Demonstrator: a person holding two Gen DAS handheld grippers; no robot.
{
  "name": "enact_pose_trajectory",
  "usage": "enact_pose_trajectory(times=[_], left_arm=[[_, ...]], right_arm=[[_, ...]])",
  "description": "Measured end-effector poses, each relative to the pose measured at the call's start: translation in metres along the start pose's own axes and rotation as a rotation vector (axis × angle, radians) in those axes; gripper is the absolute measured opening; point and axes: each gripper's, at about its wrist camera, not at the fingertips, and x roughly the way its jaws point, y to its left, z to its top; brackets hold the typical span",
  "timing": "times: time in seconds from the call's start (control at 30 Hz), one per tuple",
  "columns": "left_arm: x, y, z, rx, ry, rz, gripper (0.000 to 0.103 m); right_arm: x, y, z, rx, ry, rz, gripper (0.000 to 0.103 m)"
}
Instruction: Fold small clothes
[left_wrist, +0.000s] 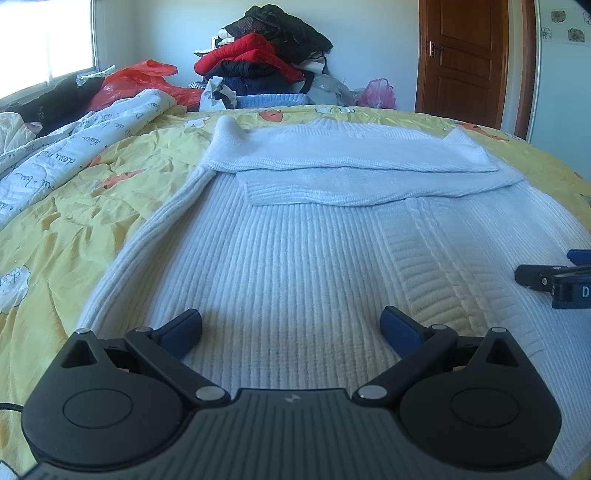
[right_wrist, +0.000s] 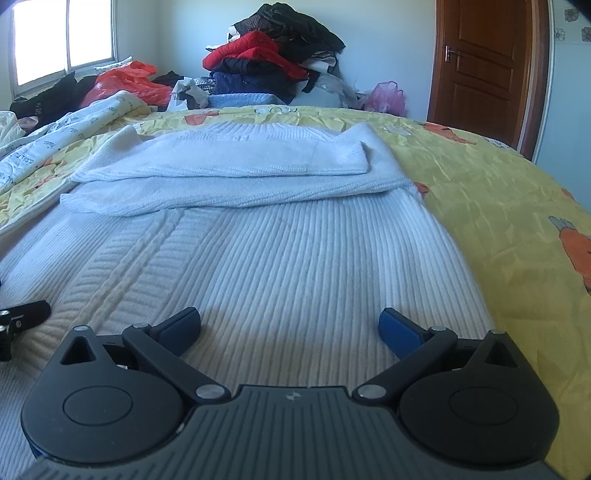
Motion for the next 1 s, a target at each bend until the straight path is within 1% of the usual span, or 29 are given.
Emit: enact_pose_trajectory(times=[0.23,0.4,0.5,0.6,0.67,0.73,0.8,0.87,0.9,0.97,1.0], left_arm=[[-0.014,0.001,-0.011,0.003,0.0,0.011,0.103],[-0.031,0.003,-0.024,0.016,-0.014,0.005,0.103],[-0.044,0.008,-0.033,0.016,-0.014,-0.011,0.103],[-0.059,0.015,-0.042,0.028,-0.014,-0.044,0.103],[-0.066,0.019,-0.047,0.049,0.028,-0.067,0.103],[-0.077,0.025,-0.051,0.062,0.035,-0.085,0.103],[-0.087,0.03,-0.051,0.068,0.047,-0.096,0.103],[-0.099,0.039,-0.047,0.066,0.02,-0.104,0.103],[-0.105,0.043,-0.044,0.064,-0.004,-0.103,0.103],[-0.111,0.052,-0.035,0.055,-0.035,-0.084,0.103],[-0.11,0.057,-0.03,0.045,-0.041,-0.077,0.103]], right_arm=[[-0.014,0.001,-0.014,-0.015,-0.015,0.006,0.102],[-0.025,0.002,-0.021,-0.024,-0.008,0.007,0.102],[-0.037,-0.001,-0.029,-0.035,0.001,0.028,0.102],[-0.054,-0.002,-0.038,-0.071,0.019,0.045,0.102],[-0.066,-0.002,-0.047,-0.109,0.036,0.065,0.102],[-0.081,-0.004,-0.056,-0.151,0.052,0.097,0.102],[-0.094,-0.011,-0.06,-0.161,0.097,0.146,0.102],[-0.106,-0.02,-0.059,-0.167,0.16,0.188,0.102],[-0.113,-0.025,-0.056,-0.159,0.182,0.205,0.096],[-0.127,-0.04,-0.048,-0.099,0.183,0.238,0.09],[-0.132,-0.052,-0.041,-0.041,0.171,0.247,0.089]])
